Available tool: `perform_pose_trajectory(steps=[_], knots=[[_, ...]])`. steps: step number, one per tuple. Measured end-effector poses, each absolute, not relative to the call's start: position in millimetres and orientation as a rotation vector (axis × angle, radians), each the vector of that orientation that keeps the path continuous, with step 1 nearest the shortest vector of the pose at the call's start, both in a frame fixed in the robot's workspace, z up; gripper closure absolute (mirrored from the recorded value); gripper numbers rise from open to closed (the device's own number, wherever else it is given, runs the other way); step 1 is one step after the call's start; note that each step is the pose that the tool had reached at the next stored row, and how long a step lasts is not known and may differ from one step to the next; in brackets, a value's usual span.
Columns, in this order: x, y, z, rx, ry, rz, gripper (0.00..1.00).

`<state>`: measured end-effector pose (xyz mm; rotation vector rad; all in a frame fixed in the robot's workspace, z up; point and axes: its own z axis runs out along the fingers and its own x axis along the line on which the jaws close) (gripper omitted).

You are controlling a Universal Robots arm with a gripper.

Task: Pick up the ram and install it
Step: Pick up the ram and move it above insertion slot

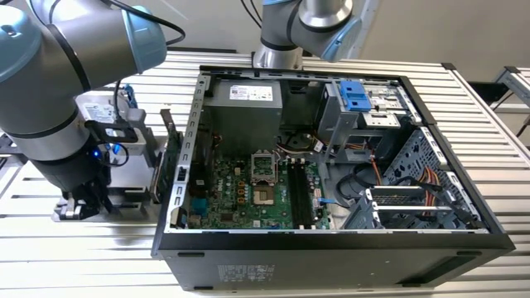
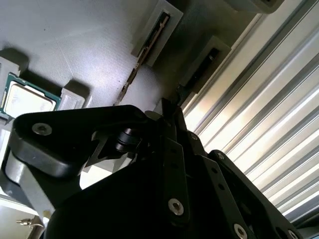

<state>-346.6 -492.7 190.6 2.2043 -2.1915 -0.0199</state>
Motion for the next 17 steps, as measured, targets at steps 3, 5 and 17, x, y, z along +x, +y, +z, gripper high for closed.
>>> perform_pose_trajectory(steps=[3,5,17], knots=[[-346.6,-492.7,190.6,2.205,-2.19,-0.02,1.0],[-346.6,-492.7,190.5,2.206,-2.19,-0.02,1.0],[-346.6,-492.7,190.6,2.214,-2.181,-0.02,1.0]])
